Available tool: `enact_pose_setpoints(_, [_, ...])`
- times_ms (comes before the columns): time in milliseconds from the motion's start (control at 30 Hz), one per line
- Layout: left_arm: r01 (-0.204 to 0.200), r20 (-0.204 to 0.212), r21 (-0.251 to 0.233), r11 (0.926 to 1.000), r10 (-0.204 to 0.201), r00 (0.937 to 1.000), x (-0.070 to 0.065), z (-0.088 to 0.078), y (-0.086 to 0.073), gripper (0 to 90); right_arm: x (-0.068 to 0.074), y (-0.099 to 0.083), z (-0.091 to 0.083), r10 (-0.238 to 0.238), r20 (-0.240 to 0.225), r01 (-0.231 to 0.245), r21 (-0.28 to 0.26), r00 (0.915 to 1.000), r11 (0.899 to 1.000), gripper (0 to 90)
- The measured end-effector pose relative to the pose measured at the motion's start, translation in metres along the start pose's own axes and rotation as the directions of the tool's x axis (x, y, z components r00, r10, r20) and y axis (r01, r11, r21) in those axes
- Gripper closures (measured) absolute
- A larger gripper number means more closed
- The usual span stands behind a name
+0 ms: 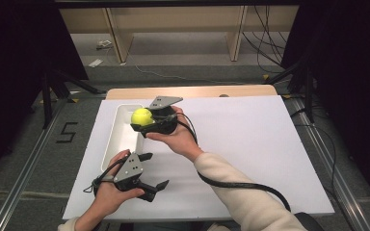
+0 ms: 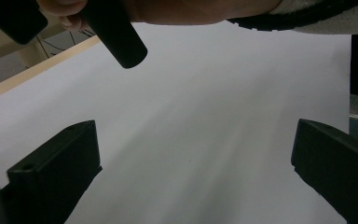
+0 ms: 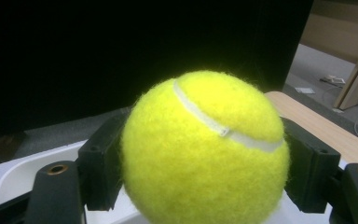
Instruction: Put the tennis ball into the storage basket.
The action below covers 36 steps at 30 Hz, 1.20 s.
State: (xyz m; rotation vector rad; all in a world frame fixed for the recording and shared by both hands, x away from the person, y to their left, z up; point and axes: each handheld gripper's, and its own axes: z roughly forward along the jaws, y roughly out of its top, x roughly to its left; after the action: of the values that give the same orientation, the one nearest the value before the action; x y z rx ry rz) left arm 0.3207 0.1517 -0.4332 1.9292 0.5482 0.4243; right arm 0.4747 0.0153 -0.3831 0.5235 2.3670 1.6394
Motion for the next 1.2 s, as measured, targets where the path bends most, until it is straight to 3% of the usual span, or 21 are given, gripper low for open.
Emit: enact_pose_setpoints(1200, [-0.006, 0.005, -0.001, 1.0, 0.006, 1.0, -0.001, 0.0, 0.0, 0.6, 0.003, 0.013, 0.025, -0.011, -0.028, 0.011, 0.029, 0.9996, 1.0, 26.8])
